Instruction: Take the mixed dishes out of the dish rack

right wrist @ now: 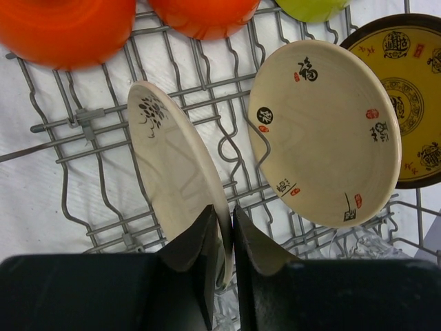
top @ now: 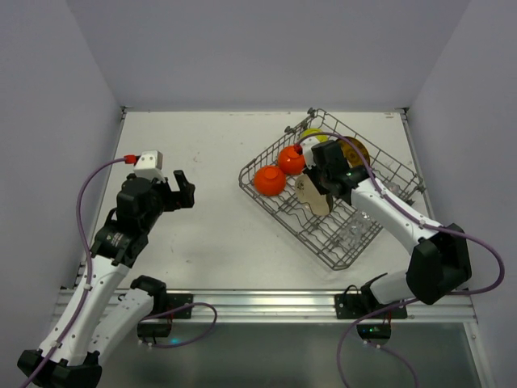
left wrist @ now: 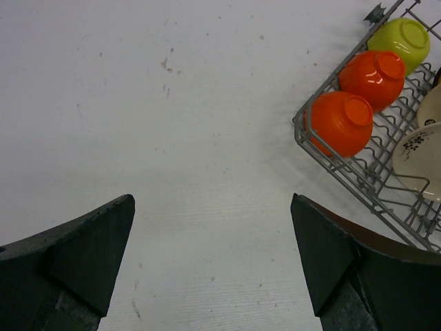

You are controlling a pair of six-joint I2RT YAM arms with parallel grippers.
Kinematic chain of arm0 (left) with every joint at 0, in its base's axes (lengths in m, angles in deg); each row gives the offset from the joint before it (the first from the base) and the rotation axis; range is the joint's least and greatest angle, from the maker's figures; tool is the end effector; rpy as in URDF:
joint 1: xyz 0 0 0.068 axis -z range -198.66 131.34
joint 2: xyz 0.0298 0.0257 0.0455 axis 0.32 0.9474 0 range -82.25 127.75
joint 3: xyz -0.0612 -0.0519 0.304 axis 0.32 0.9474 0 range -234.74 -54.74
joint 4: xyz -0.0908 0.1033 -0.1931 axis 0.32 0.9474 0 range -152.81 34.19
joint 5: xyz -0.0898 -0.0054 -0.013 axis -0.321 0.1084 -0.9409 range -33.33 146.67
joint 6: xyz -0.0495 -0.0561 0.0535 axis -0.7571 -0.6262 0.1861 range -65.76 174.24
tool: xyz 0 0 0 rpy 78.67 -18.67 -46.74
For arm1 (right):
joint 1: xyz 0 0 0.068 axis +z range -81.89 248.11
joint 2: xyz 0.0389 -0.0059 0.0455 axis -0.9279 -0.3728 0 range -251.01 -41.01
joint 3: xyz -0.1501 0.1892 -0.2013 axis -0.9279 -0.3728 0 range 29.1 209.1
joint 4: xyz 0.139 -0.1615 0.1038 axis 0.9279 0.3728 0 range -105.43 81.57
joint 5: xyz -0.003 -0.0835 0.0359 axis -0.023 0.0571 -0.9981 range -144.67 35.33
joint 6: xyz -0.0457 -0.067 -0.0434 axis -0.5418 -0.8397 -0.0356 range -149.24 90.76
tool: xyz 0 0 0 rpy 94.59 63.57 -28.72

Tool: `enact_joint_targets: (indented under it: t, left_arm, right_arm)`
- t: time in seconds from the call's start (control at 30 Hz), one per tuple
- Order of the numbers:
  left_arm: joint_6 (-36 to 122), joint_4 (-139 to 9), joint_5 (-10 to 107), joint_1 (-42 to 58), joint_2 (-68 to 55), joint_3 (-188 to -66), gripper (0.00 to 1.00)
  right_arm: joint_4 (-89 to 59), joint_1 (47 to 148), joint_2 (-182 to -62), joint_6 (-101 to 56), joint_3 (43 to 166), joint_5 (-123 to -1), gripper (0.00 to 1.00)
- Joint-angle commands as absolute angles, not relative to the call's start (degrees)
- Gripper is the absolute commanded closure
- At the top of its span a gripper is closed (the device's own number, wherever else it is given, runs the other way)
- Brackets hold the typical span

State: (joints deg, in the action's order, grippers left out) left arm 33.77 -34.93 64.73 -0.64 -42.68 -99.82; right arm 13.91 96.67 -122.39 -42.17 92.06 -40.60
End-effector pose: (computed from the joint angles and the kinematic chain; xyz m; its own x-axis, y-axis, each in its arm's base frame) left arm 0.1363 -0.0321 0.3303 -0.4031 -0.2330 -0.8850 0.0450 0.9608 -0.2734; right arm 0.2767 0.1277 0.2905 -0.5622 -0.5532 -0.6147 -0.4577 0.8273 -0.3259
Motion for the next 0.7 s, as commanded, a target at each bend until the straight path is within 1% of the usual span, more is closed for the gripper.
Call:
enact_joint_targets:
  t: [0.0, 0.4, 0.67]
  left_arm:
    - [34.38, -36.79, 63.62, -1.00, -43.14, -99.04, 0.00]
    - [34.38, -36.71, 63.71, -1.00, -43.22, -99.04, 0.00]
    - [34.38, -36.79, 63.62, -1.00, -43.05, -99.13, 0.00]
  right_arm:
    - [12.78, 96.94, -121.78, -42.51, 92.12, -39.46, 0.85]
    - [14.01, 96.85, -118.88, -43.21, 92.38, -39.02, 1.00]
    - [14.54, 96.85, -115.28, -43.91, 93.35, -39.37, 1.00]
